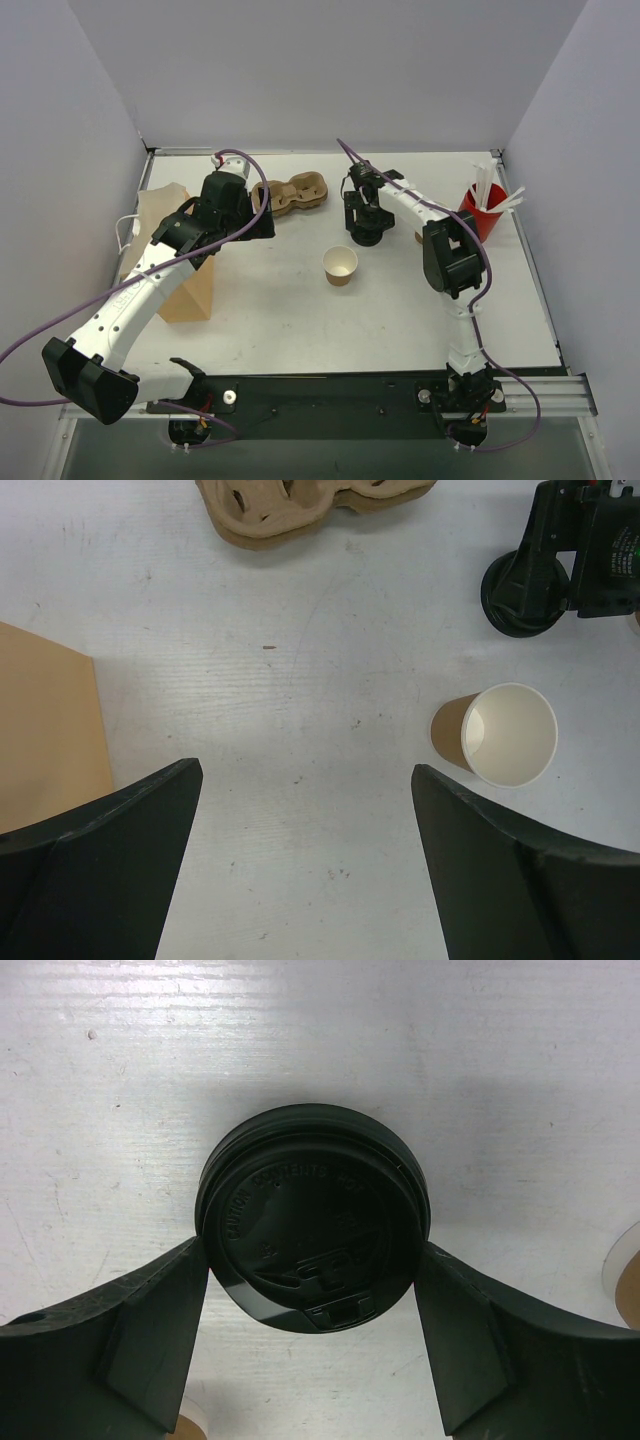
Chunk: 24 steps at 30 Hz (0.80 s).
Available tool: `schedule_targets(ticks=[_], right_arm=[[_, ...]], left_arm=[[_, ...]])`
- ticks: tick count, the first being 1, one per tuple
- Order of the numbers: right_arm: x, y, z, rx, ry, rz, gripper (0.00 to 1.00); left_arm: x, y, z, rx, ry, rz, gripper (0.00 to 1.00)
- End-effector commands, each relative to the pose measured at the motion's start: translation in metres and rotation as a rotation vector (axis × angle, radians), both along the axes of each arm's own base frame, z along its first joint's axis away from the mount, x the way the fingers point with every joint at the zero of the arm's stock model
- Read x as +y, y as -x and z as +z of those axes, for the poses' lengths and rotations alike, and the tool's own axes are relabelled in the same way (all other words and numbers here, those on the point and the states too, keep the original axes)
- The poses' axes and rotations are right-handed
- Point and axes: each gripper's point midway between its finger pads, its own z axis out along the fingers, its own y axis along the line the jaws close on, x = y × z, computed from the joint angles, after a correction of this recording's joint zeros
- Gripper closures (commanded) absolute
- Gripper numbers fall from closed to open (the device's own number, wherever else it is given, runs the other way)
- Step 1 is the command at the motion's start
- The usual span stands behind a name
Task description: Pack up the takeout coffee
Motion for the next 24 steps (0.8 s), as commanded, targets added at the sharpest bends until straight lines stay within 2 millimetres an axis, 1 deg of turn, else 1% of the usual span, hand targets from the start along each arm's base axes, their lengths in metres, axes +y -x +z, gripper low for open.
schedule_targets(ticks=[1,13,15,18,24], right_arm=[[-0.006,0.001,0.035,-0.05,-0.005,-0.026,0.29],[-0.007,0.001,0.053,-0.074,-0.024,-0.032,0.28],[-0.007,0.001,0.056,-0.078,-0.027,-0.03,0.27],[-0.006,0.002,0.052,-0.062,-0.03,-0.026,0.27],[-0.004,0.005,0.035,-0.022,-0.037,-0.026,0.26]], left_arm=[[-0.003,-0.006,0.016,-0.055,0.033,-0.007,0.03],[-0.003,-0.006,0.016,-0.058,0.033,-0.009,0.03],[-0.003,-0.005,0.015,-0.055,0.033,-0.009,0.03],[-0.003,-0.004,0.014,-0.054,0.034,-0.014,0.03],[-0.001,-0.003,0.015,-0.056,0.031,-0.008,0.02]])
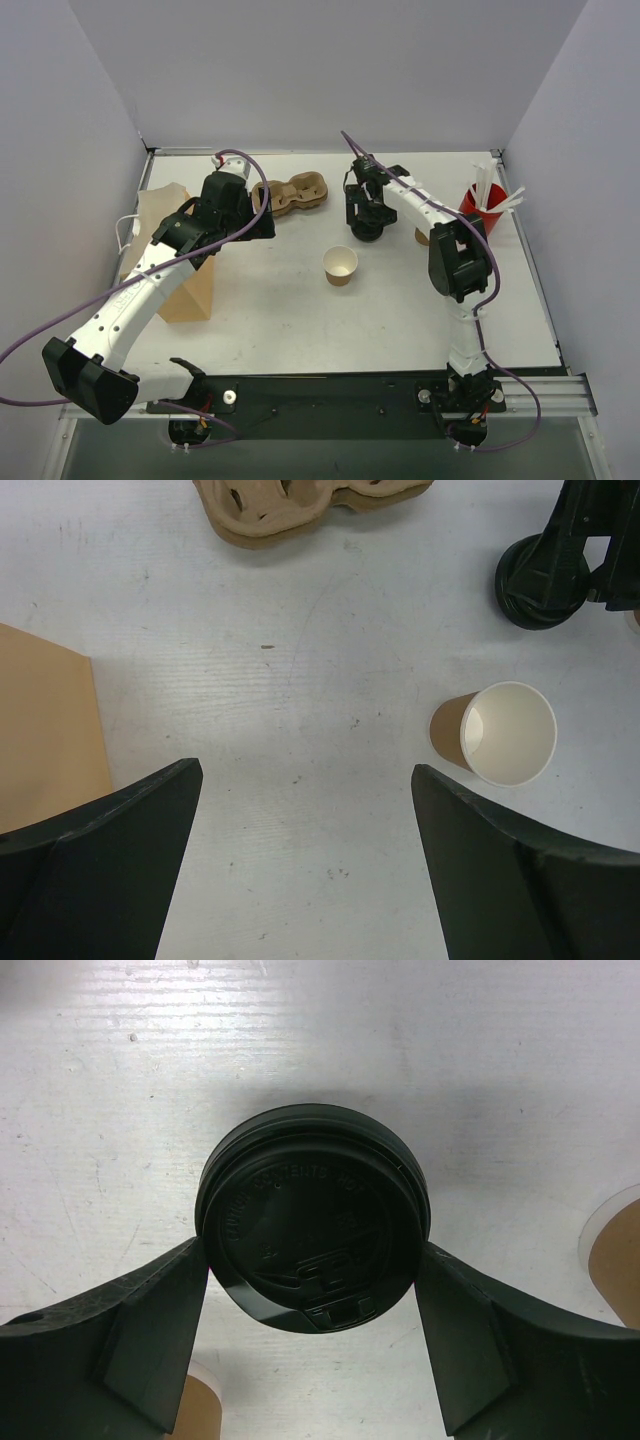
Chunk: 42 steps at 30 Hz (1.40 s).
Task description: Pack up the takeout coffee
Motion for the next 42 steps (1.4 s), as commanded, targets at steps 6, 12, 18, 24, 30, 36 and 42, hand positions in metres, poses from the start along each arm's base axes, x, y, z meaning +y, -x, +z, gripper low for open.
schedule_targets(ticks=[6,12,18,24,30,36,42], right_arm=[[0.0,0.007,-0.006,0.051,-0.011,-0.01,0.26],[-0.001,0.009,-0.021,0.08,-0.005,-0.011,0.26],[-0.001,0.012,-0.031,0.099,-0.002,-0.012,0.25],[-0.002,0.012,-0.032,0.098,0.003,-0.014,0.24],[-0.003,0.01,-0.021,0.072,0.006,-0.014,0.22],[-0.005,0.01,-0.018,0.064,0.015,-0.016,0.21],[-0.005,0.009,-0.016,0.054,0.023,-0.014,0.2]], left_arm=[[0.003,-0.002,0.016,-0.058,0.026,0.0,0.03],[0.004,-0.002,0.015,-0.057,0.024,0.003,0.03],[0.004,-0.001,0.015,-0.057,0.026,0.004,0.03],[0.005,-0.001,0.015,-0.058,0.027,0.006,0.03],[0.004,-0.002,0.014,-0.052,0.024,0.004,0.03],[0.004,-0.002,0.015,-0.056,0.028,0.005,0.03],[0.004,-0.002,0.014,-0.053,0.028,0.005,0.02]])
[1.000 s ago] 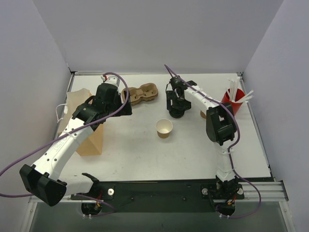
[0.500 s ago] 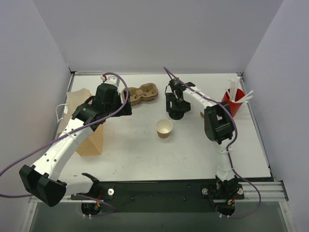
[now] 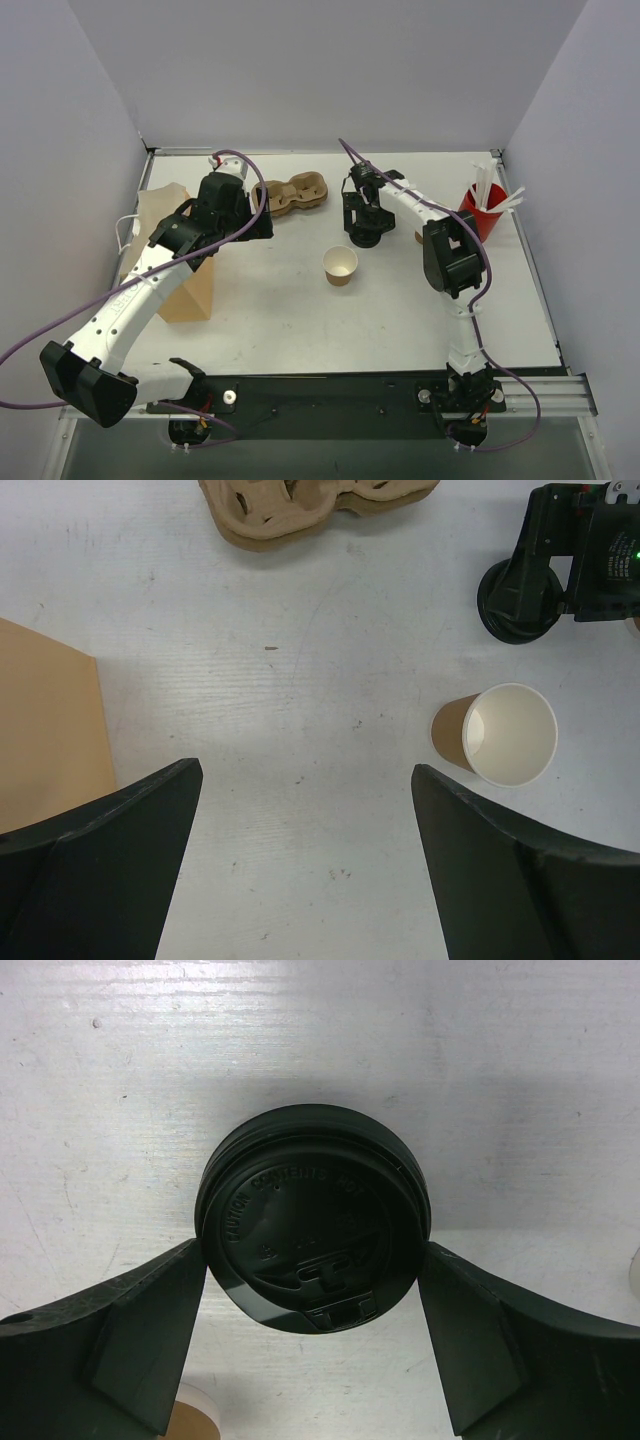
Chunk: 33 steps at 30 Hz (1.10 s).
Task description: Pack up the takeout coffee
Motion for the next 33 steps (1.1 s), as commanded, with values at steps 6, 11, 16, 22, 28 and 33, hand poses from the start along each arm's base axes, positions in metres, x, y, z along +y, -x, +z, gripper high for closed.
schedule_targets(ticks=[6,11,16,22,28,33], right_arm=[[-0.009,0.003,0.016,-0.022,0.041,-0.015,0.17],[-0.01,0.003,0.018,-0.03,0.05,-0.016,0.19],[-0.008,0.002,0.021,-0.037,0.047,-0.013,0.2],[-0.009,0.002,0.022,-0.043,0.053,-0.013,0.24],[-0.008,0.001,0.033,-0.065,0.045,-0.017,0.29],[-0.008,-0.001,0.043,-0.081,0.024,-0.02,0.3]], left_arm=[[0.0,-0.002,0.012,-0.045,0.027,-0.001,0.03],[0.0,-0.003,0.013,-0.046,0.028,-0.001,0.03],[0.0,-0.002,0.012,-0.046,0.029,-0.002,0.03],[0.0,-0.003,0.013,-0.046,0.029,-0.002,0.03],[-0.001,-0.004,0.013,-0.047,0.028,-0.005,0.03],[-0.002,-0.004,0.014,-0.047,0.031,-0.009,0.03]])
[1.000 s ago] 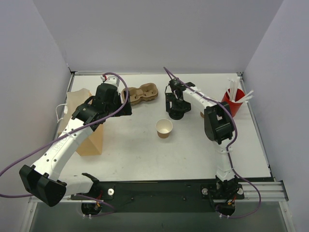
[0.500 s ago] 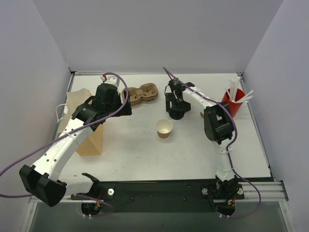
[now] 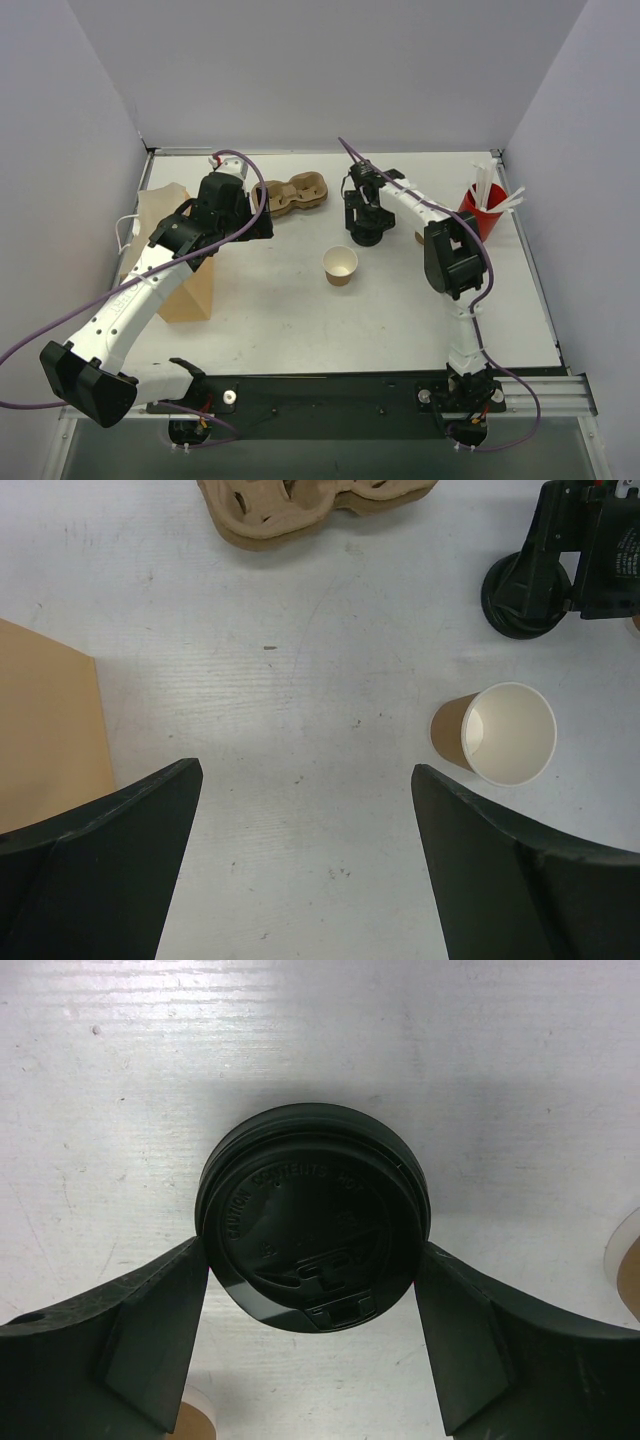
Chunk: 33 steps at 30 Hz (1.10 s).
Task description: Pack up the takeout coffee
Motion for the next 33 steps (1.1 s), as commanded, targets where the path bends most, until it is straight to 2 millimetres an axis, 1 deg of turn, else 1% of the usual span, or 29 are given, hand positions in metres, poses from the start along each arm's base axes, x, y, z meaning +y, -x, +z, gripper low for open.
schedule_targets(ticks=[1,5,9,16,24,28,30,33], right_arm=[[-0.005,0.0004,0.0377,-0.058,-0.009,-0.017,0.3],[-0.0011,0.0001,0.0426,-0.057,-0.046,-0.015,0.3],[0.0008,0.0001,0.0421,-0.053,-0.055,-0.013,0.3],[0.0001,0.0015,0.0369,-0.034,-0.067,-0.015,0.23],[-0.0005,0.0017,0.0364,-0.033,-0.067,-0.016,0.19],[-0.0009,0.002,0.0353,-0.03,-0.065,-0.017,0.19],[-0.0016,0.0021,0.0362,-0.033,-0.063,-0.018,0.21],[-0.0009,0.0015,0.0365,-0.035,-0.062,-0.015,0.21]], left_arm=[[-0.0014,-0.004,0.0144,-0.049,0.029,-0.008,0.03],[-0.0014,-0.0034,0.0154,-0.052,0.03,-0.01,0.03],[-0.0007,-0.0028,0.0155,-0.052,0.029,-0.008,0.03],[-0.0005,-0.0024,0.0154,-0.052,0.028,-0.009,0.03],[-0.0008,-0.0024,0.015,-0.052,0.029,-0.011,0.03],[-0.0002,-0.0021,0.0152,-0.053,0.027,-0.01,0.03],[0.0001,-0.0025,0.0147,-0.051,0.026,-0.009,0.03],[0.0002,-0.0023,0.0145,-0.05,0.026,-0.008,0.02]])
